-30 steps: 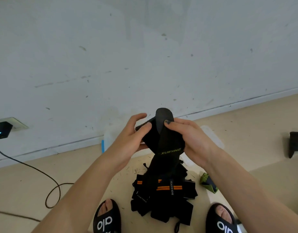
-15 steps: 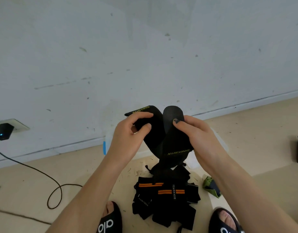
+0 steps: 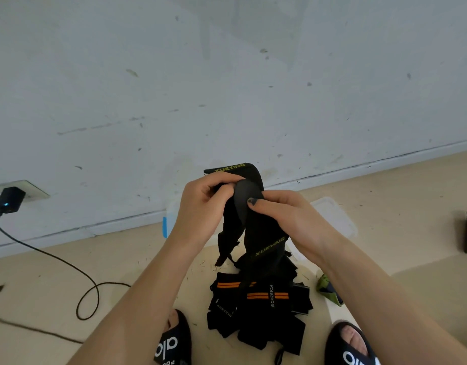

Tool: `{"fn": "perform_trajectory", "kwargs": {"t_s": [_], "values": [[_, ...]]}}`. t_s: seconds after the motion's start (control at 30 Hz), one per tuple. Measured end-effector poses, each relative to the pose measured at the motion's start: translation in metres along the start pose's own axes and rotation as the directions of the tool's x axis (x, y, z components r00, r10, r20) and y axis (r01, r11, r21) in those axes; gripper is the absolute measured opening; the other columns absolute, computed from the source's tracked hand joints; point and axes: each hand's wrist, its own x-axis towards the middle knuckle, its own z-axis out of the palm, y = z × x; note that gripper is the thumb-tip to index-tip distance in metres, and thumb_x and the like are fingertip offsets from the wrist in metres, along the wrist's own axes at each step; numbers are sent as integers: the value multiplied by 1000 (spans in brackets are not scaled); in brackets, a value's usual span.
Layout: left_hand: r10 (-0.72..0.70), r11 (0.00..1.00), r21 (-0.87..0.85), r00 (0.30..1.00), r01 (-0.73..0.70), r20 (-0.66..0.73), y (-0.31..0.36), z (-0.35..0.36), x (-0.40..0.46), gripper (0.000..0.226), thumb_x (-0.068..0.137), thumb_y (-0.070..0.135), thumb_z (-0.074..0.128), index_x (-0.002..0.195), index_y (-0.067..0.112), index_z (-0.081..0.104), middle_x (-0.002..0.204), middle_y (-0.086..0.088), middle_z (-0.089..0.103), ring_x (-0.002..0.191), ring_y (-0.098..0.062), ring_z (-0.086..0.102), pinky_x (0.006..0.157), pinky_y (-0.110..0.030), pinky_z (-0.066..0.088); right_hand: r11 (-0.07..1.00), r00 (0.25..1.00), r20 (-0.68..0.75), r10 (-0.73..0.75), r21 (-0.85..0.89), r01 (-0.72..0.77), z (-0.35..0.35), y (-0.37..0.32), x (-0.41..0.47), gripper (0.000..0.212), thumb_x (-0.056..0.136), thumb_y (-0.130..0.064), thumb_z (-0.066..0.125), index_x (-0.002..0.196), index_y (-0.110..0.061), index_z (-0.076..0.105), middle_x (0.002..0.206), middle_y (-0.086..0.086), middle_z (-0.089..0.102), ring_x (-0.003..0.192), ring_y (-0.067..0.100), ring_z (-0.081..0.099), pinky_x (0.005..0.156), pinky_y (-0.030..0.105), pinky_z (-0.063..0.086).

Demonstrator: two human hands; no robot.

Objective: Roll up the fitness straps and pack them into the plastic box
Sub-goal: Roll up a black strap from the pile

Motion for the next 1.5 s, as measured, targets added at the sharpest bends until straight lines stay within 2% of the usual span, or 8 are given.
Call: {"fn": "perform_trajectory", "kwargs": {"t_s": [0.1, 0.33, 0.6, 0.8, 0.93, 1.07, 1.27, 1.5], "values": [[-5, 999, -53, 1000, 6, 15, 2, 0, -1, 30, 97, 15, 51, 97, 19, 81, 97, 5, 77, 103, -14, 70, 96, -45, 57, 1000, 1000, -4, 1, -1, -1, -1, 1, 2, 25, 102, -21, 61, 103, 0, 76, 105, 26, 74, 103, 40, 73, 105, 58, 51], [7, 1000, -28, 1000, -7, -5, 0, 3, 1, 19, 94, 9, 69, 98, 24, 79, 94, 13, 77, 96, -5, 70, 81, -17, 56, 1000, 1000, -15, -17, 26, 17, 0, 2, 4, 28, 102, -22, 62, 106, 2, 75, 109, 30, 72, 104, 45, 71, 105, 60, 50], [11, 1000, -1, 1000, -11, 3, -2, 3, 3, 22, 94, 9, 68, 102, 26, 79, 97, 15, 76, 98, -2, 70, 82, -16, 55, 1000, 999, -36, 0, 22, 0, 1, 3, 5, 25, 101, -23, 64, 101, -3, 78, 103, 24, 75, 100, 39, 74, 99, 51, 55], [3, 1000, 19, 1000, -3, 4, -2, 2, 4, 24, 95, 9, 66, 106, 26, 78, 104, 15, 76, 103, -1, 68, 88, -18, 55, 1000, 1000, -20, -17, -11, 17, 0, 6, 8, 42, 96, -35, 68, 106, 6, 71, 110, 35, 68, 104, 48, 68, 103, 63, 50], [-5, 1000, 13, 1000, 6, -25, -2, 0, 5, 27, 96, 10, 64, 105, 31, 78, 103, 16, 75, 99, -4, 68, 88, -24, 57, 991, 997, -37, -67, -114, 63, 2, 9, 11, 56, 91, -50, 69, 98, 6, 67, 98, 33, 67, 89, 42, 70, 90, 55, 55], [16, 1000, 27, 999, -14, -49, -2, -1, 6, 26, 95, 9, 66, 102, 31, 78, 99, 19, 75, 96, -5, 68, 86, -24, 58, 975, 990, -46, -130, -186, 119, 4, 9, 11, 51, 102, -41, 61, 85, 7, 56, 73, 11, 44, 71, 20, 44, 72, 38, 34], [20, 1000, 20, 997, -19, -72, -2, -2, 7, 24, 95, 9, 68, 102, 29, 78, 96, 20, 75, 95, -2, 68, 80, -16, 54, 970, 988, -21, -150, -198, 143, 2, 6, 11, 62, 93, -54, 57, 87, 7, 53, 78, 28, 47, 74, 22, 46, 75, 39, 35], [9, 1000, 26, 991, -6, -131, -4, 2, 9, 20, 95, 13, 69, 105, 28, 77, 98, 22, 74, 95, -2, 68, 86, -25, 58, 909, 985, -100, -138, -407, 86, -3, 13, 14, 27, 98, -40, 65, 83, -17, 66, 74, -13, 61, 71, 2, 57, 69, 20, 41]]}}
